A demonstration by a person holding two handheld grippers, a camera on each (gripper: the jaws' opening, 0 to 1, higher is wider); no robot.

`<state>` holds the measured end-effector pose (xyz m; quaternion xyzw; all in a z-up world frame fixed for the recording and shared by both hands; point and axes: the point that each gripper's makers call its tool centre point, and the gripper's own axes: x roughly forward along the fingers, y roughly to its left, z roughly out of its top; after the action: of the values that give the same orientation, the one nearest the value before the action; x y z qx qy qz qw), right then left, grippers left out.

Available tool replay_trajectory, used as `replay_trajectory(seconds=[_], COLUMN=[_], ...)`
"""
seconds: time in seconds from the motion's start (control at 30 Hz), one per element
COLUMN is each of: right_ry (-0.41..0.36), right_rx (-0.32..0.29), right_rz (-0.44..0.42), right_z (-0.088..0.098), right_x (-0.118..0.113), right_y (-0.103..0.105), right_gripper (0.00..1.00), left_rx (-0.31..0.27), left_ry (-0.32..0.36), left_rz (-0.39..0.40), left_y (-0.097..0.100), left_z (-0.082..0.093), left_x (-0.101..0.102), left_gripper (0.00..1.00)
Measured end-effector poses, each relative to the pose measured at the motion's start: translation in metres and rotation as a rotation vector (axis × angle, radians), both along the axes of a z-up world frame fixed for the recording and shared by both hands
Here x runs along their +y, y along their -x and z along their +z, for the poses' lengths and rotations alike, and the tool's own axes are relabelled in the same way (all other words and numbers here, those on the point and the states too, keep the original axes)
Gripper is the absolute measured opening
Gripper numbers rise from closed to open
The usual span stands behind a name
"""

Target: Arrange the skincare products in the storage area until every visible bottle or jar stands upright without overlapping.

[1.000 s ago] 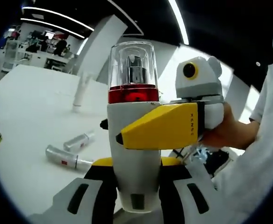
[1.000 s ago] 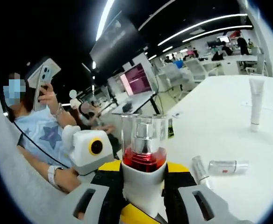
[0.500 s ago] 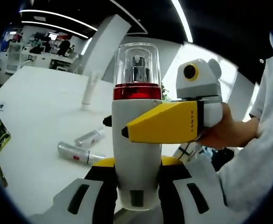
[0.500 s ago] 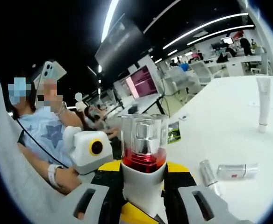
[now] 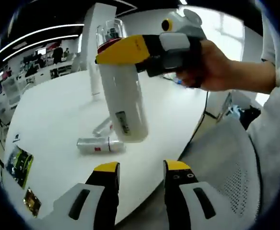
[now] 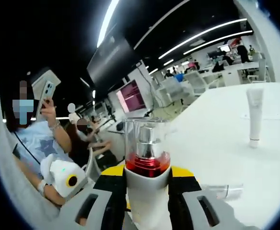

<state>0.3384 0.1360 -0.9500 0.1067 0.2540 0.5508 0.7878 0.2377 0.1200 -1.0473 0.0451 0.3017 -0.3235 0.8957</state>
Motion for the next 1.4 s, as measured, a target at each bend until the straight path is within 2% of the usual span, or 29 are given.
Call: replay_trajectory(seconds=[0.07, 0.17, 0.23, 0.33, 0.4, 0.53, 0.8, 0.87, 0.93, 1.23, 1.33, 1.4], right_ry=[0.0, 0.004, 0.009, 0.011, 0.014, 0.023, 0.047, 0.042, 0.039, 0.076, 0.088, 0.095], right_rx=[-0.008, -0.01, -0.01, -0.015, -0.021, -0.032, -0.058, -0.061, -0.061, -0.097, -0.114, -0.122], right_rz=[-0.024, -0.056, -0.074, -0.097, -0.106, -0.121, -0.177, -0.196, -0.214, -0.265, -0.277, -0.28], right_z=[0.001, -0.001, -0.002, -0.003, -0.003, -0.003, -0.006, -0.005, -0.005, -0.015, -0.019, -0.021], right_x=[-0.006, -0.013, -0.017, -0.022, -0.025, -0.03, -0.045, -0.049, -0.052, -0.069, -0.074, -0.076], right_y=[-0.013, -0.031, -0.04, -0.054, -0.061, -0.075, -0.114, -0.122, -0.13, -0.154, -0.163, -0.167], right_gripper=[0.28, 0.28, 0.28, 0.28, 0.28, 0.28, 0.28, 0.28, 0.28, 0.28, 0.28, 0.28], left_rx=[0.043, 0.044, 0.078, 0.042, 0.02, 0.036, 0.062, 0.092, 0.095, 0.11, 0.098, 0.112], left_ry=[-0.011, -0.06, -0.076, -0.045, -0.085, -0.113, -0.149, -0.16, -0.162, -0.175, -0.201, -0.214], left_rz=[0.004, 0.004, 0.009, 0.045, 0.048, 0.055, 0.02, 0.011, 0.001, -0.014, -0.024, -0.022], left_y=[0.005, 0.008, 0.008, 0.0, -0.001, 0.0, 0.007, 0.01, 0.011, 0.016, 0.017, 0.018], left_z=[-0.006, -0.018, -0.025, -0.017, -0.018, -0.025, -0.037, -0.043, -0.044, -0.049, -0.049, -0.053], left_x=[0.002, 0.009, 0.011, 0.009, 0.011, 0.012, 0.01, 0.009, 0.008, 0.01, 0.014, 0.018], left_gripper=[0.29, 0.27, 0.26, 0.2, 0.13, 0.21, 0.21, 0.22, 0.22, 0.21, 0.19, 0.2])
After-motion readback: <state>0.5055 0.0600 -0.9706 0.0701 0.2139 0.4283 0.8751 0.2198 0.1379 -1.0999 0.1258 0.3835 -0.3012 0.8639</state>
